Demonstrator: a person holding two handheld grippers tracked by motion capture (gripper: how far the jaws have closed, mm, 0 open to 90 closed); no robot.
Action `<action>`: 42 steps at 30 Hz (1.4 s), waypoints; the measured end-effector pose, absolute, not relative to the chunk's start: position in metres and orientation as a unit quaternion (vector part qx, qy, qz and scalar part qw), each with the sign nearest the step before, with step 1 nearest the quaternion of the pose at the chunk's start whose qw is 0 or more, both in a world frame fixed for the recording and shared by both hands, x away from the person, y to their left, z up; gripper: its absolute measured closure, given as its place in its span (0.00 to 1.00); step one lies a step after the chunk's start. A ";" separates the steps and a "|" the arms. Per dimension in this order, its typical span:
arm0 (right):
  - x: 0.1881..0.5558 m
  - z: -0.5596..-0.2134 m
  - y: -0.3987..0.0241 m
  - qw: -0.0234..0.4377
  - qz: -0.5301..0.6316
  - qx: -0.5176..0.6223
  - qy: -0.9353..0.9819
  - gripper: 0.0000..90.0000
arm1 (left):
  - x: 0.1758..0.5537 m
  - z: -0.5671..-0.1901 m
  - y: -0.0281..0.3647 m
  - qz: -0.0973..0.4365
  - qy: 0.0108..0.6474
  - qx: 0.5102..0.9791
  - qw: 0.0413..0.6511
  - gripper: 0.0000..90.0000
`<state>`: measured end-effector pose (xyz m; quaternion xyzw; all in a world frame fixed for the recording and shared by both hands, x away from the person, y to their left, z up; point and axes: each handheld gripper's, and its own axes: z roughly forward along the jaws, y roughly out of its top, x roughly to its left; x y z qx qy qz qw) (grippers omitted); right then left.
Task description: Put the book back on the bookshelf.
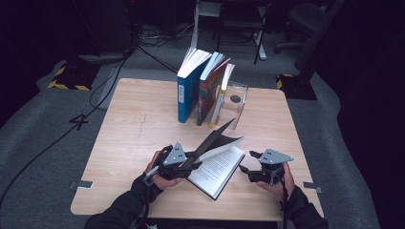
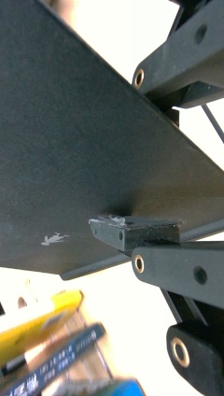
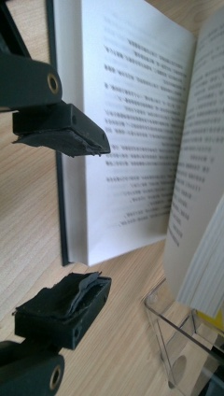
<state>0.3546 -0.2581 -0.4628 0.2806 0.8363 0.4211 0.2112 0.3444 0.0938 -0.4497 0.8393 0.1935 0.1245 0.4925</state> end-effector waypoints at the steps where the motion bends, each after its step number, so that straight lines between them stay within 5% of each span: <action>1: 0.355 -0.463 -0.258 0.211 0.421 0.281 0.836 0.34 | 0.344 -0.450 0.094 0.124 0.194 0.839 0.493 0.63; 14: 0.359 -0.455 -0.270 0.217 0.447 0.248 0.831 0.37 | 0.339 -0.448 0.091 0.073 0.120 0.856 0.498 0.61; 23: 0.369 -0.448 -0.264 0.219 0.472 0.229 0.823 0.41 | 0.343 -0.449 0.096 0.088 0.158 0.839 0.514 0.46; 34: 0.390 -0.438 -0.251 0.217 0.490 0.239 0.809 0.41 | 0.348 -0.449 0.106 0.127 0.214 0.817 0.521 0.44; 42: 0.398 -0.433 -0.241 0.223 0.490 0.251 0.805 0.42 | 0.350 -0.453 0.092 0.139 0.199 0.829 0.503 0.41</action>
